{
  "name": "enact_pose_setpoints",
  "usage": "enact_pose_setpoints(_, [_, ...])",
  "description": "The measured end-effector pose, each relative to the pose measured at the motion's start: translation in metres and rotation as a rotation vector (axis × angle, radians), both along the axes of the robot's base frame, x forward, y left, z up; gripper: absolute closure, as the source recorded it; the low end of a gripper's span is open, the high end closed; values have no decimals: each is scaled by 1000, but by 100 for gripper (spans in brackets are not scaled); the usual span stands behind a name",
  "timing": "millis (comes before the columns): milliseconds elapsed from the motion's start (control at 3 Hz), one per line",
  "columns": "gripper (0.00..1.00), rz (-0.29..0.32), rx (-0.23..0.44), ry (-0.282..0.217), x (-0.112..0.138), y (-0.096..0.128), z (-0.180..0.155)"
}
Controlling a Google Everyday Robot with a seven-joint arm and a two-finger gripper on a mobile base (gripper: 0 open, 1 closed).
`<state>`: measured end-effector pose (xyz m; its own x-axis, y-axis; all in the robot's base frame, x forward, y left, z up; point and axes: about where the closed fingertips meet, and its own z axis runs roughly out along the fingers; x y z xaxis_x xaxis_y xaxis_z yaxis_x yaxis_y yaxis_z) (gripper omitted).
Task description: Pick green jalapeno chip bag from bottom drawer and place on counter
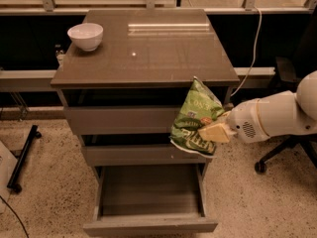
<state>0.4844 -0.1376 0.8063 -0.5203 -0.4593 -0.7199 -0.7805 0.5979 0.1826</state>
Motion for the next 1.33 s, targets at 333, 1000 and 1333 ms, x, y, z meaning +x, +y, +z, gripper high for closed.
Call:
enact_pose_setpoints(333, [100,29,-31,-22,22,15,1])
enact_pose_setpoints(1000, [100,95,-70,-128,74,44,35])
enact_pose_setpoints(1333, [100,116,-57,-172,102,52,58])
